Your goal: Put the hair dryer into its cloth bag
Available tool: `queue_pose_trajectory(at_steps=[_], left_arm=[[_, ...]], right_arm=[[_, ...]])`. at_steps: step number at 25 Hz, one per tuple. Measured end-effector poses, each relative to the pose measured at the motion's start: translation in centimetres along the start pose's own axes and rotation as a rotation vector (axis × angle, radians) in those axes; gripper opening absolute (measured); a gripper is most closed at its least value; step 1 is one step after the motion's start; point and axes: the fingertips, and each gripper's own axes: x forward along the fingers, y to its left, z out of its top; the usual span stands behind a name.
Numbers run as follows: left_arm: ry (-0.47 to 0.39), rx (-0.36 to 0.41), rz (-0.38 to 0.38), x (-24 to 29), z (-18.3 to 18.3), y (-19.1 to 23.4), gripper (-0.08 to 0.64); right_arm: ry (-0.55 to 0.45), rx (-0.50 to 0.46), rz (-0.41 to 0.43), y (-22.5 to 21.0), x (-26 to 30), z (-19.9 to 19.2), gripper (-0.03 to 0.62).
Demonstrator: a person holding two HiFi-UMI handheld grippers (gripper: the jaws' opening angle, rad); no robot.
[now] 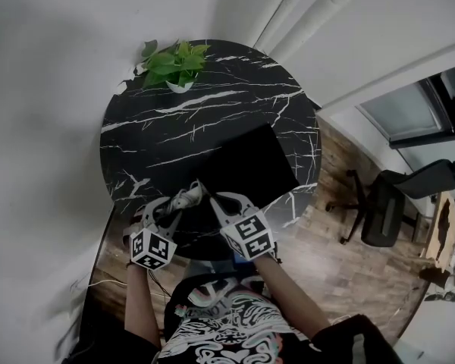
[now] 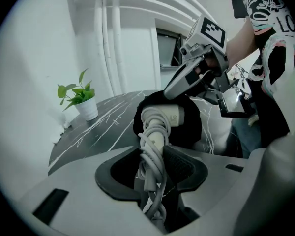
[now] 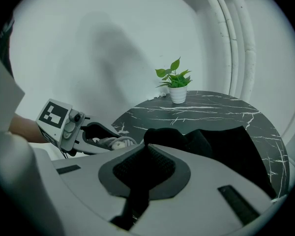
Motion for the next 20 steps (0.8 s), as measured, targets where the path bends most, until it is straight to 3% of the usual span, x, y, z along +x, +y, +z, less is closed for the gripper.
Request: queue_pose_trajectory(at_steps=[8,15,20], left_arm=[[-0.066,0.018,-0.030,0.9,3.2,-1.0,0.158],[-0.160,-0.037,-0.062,1.9,6.5,-1.5,0.150],[-0.179,-0.044,-0.095,4.1,8.0,-2.5,0.146]], right_arm=[[-0.017,-0.001,0.002,-0.1,-0.5,0.4,0.026],[-0.041,0.023,0.009,-0.4,-1.4,1.0,0.026],[-0.049,0.036,0.009,-0.6,-1.9,1.1,0.026]])
